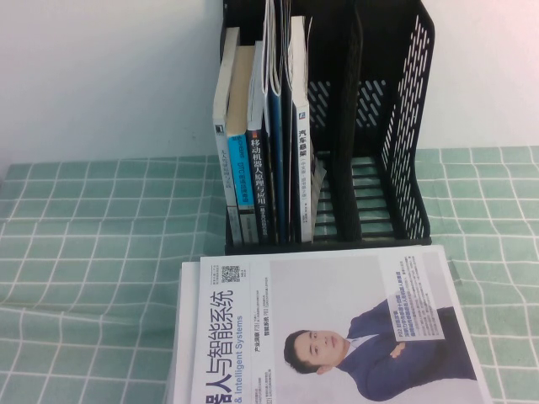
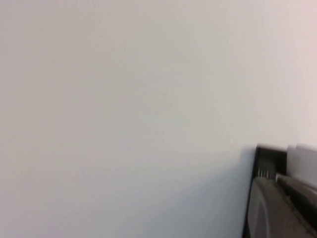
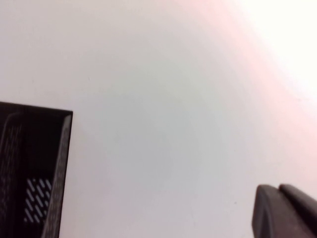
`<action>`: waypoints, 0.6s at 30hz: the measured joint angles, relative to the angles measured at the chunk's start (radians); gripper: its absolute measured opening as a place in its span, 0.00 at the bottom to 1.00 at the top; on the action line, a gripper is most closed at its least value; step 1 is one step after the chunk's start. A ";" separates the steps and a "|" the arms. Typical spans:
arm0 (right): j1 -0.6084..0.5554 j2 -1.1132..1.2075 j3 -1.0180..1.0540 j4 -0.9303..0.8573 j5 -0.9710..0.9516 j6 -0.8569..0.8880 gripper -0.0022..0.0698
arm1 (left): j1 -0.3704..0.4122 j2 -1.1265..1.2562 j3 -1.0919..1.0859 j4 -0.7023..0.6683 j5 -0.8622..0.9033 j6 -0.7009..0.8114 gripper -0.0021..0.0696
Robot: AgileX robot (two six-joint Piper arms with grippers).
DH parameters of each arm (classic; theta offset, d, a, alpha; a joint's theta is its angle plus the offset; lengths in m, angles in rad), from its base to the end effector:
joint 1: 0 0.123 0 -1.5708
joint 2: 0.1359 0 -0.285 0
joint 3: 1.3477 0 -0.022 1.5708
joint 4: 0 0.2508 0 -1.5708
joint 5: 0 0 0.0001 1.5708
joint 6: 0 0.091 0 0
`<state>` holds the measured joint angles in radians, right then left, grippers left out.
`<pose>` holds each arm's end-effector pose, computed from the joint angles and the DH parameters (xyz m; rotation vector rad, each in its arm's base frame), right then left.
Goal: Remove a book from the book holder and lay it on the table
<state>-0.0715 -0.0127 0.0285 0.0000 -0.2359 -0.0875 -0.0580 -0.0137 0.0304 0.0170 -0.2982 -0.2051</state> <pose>0.0524 -0.0038 0.2253 -0.0101 1.2646 -0.1373 0.0506 -0.0034 0.2301 -0.0744 1.2027 -0.2193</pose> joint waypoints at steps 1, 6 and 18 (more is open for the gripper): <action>0.000 0.000 0.000 0.000 -0.017 0.002 0.03 | 0.000 0.000 0.000 0.000 -0.051 -0.012 0.03; 0.000 0.000 0.000 0.000 -0.039 0.004 0.03 | 0.000 0.000 0.000 -0.002 -0.234 -0.023 0.03; 0.000 0.000 -0.052 -0.097 -0.100 0.012 0.03 | 0.000 0.000 -0.100 0.109 -0.204 -0.043 0.03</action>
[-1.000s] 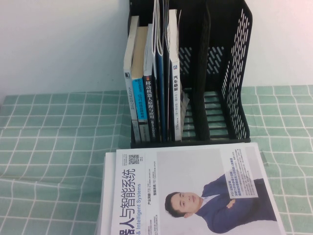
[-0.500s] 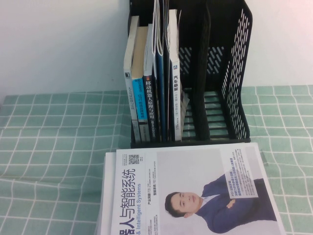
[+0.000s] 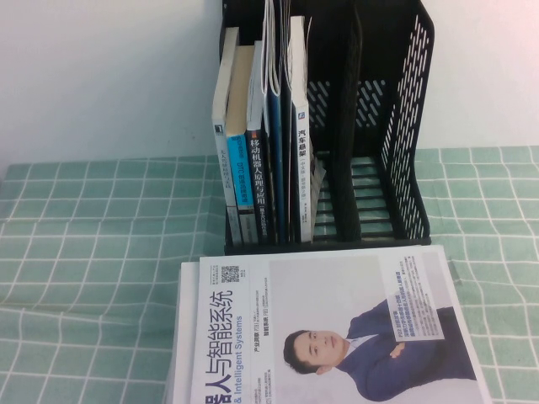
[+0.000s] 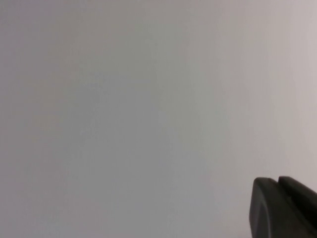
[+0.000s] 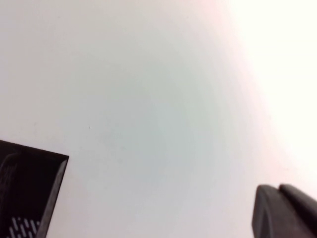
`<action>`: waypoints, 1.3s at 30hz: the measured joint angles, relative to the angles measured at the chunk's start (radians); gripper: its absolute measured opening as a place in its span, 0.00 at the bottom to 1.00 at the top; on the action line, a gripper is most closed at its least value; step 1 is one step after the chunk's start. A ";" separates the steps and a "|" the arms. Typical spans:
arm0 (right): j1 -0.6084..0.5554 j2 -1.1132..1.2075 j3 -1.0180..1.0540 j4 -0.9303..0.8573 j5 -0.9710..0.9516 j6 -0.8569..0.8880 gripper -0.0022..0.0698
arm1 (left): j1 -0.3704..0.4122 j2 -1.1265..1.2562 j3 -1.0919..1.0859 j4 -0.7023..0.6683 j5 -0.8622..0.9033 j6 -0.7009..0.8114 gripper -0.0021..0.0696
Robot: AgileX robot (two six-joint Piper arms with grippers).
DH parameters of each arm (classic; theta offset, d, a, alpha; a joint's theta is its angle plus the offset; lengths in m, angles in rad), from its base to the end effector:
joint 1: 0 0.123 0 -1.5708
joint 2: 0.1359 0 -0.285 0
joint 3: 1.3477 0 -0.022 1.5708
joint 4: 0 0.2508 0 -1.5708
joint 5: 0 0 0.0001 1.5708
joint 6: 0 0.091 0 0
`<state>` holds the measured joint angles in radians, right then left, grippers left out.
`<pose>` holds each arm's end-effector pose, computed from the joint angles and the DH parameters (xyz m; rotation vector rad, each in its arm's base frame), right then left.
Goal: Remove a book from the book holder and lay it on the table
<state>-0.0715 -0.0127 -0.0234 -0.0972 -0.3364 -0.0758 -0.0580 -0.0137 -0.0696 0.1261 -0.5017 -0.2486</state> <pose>0.0451 -0.0003 0.2508 -0.0822 1.1118 -0.1960 0.0315 -0.0073 0.2782 0.0203 0.9050 -0.2097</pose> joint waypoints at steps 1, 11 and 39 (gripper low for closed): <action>0.000 0.000 -0.034 -0.044 0.041 0.011 0.03 | 0.000 0.000 -0.045 0.050 0.066 -0.047 0.03; 0.000 0.028 -0.363 -0.187 0.482 0.169 0.03 | 0.000 0.002 -0.318 0.257 0.510 -0.264 0.03; 0.155 0.763 -0.493 1.623 0.881 -1.662 0.03 | -0.224 0.906 -0.575 -1.451 1.038 1.086 0.03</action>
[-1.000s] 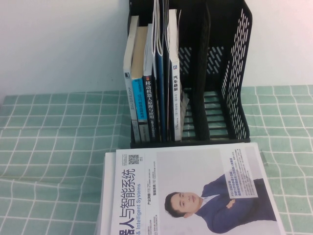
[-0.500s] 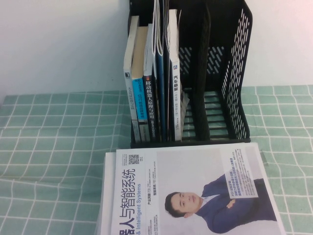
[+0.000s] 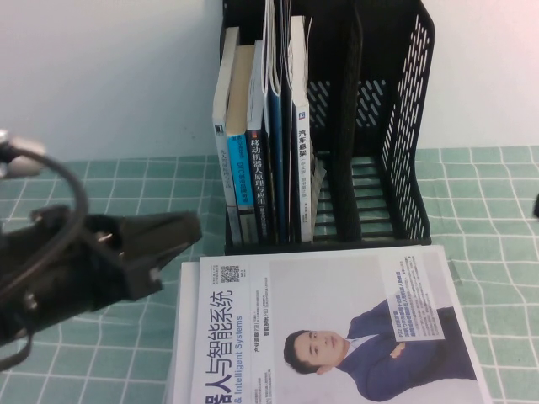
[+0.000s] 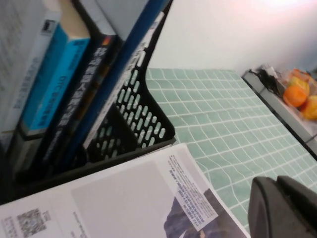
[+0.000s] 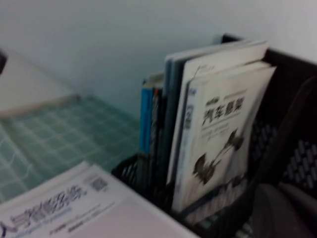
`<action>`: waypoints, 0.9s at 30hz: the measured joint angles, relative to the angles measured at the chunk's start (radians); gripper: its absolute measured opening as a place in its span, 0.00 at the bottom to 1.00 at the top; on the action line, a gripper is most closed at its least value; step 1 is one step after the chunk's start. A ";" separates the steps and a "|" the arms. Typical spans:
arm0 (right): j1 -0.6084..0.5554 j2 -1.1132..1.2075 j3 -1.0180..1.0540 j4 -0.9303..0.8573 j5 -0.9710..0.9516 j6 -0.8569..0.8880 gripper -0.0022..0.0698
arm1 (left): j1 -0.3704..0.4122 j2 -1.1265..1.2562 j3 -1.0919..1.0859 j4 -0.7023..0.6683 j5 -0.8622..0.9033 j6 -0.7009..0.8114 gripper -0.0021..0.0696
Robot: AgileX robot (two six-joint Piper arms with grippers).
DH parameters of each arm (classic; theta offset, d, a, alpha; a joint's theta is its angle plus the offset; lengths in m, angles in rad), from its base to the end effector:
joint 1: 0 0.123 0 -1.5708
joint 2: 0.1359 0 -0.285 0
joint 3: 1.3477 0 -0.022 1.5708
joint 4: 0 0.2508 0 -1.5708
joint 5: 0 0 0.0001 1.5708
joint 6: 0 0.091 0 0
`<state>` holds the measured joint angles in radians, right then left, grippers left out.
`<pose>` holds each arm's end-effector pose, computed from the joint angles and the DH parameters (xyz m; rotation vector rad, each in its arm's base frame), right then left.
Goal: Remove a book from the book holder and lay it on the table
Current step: Hold the bookshelf
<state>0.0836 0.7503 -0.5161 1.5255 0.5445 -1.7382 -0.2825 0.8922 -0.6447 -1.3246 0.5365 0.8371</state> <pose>0.1433 0.0593 0.3153 -0.6462 1.6093 0.3729 0.1596 -0.0934 0.3250 0.2125 1.9421 -0.9788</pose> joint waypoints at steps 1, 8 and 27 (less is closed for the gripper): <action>0.023 0.032 0.000 -0.038 0.005 0.007 0.03 | -0.022 0.033 -0.037 0.010 0.000 0.000 0.03; 0.083 0.227 -0.002 -0.578 -0.116 0.391 0.03 | -0.141 0.276 -0.275 0.259 -0.023 -0.188 0.03; 0.161 0.255 -0.063 -0.818 -0.671 0.723 0.03 | -0.156 0.524 -0.545 0.470 -0.098 -0.379 0.03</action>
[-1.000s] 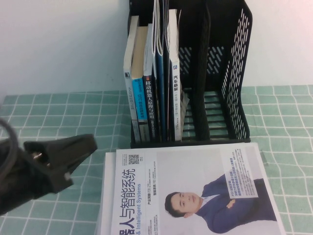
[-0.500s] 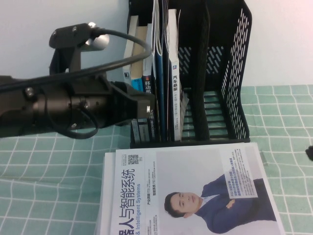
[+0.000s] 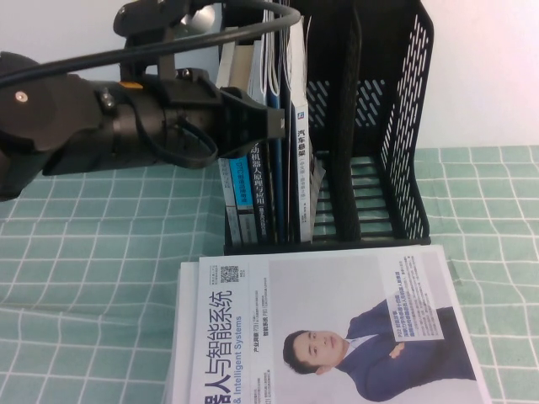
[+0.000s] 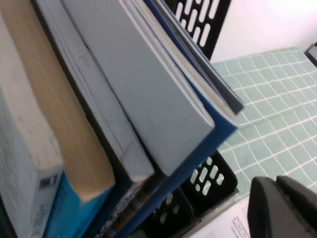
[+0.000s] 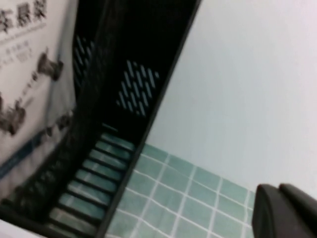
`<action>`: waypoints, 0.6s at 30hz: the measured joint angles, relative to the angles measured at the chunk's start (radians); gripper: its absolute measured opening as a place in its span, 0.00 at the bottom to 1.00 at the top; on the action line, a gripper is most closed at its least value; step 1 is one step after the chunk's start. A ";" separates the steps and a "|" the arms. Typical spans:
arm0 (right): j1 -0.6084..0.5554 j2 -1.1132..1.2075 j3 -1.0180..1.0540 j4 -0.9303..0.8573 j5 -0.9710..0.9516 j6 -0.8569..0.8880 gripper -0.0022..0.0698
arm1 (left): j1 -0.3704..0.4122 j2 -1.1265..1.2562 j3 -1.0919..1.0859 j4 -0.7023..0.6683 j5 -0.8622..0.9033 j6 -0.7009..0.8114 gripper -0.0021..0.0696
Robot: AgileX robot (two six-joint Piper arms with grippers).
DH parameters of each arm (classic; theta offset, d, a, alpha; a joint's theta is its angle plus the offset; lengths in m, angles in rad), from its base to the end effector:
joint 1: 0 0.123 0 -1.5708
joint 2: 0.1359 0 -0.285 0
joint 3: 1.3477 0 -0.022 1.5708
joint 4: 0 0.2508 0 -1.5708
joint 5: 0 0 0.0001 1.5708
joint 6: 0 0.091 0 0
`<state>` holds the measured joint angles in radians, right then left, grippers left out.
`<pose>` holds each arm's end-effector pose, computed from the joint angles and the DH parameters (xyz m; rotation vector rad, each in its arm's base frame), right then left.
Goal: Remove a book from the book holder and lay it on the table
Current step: Hold the bookshelf
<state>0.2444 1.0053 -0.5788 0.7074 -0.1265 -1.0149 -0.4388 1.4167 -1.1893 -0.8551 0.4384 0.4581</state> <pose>0.2086 0.0444 0.2975 -0.4416 1.7600 -0.1220 0.2811 -0.1642 0.3580 0.3109 2.0599 -0.8193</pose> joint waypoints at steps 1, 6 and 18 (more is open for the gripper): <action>0.028 0.000 -0.005 -0.014 -0.010 0.028 0.03 | 0.000 0.008 -0.002 0.000 -0.008 0.000 0.03; 0.222 0.007 -0.054 -0.270 0.024 0.221 0.03 | 0.000 0.055 -0.049 0.006 0.071 0.005 0.03; 0.347 0.245 -0.123 -0.477 0.251 0.274 0.03 | -0.005 0.172 -0.105 0.134 0.075 -0.165 0.03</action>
<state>0.5913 1.2500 -0.7022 0.2305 0.1243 -0.7404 -0.4435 1.5892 -1.2941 -0.7210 0.5129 0.2933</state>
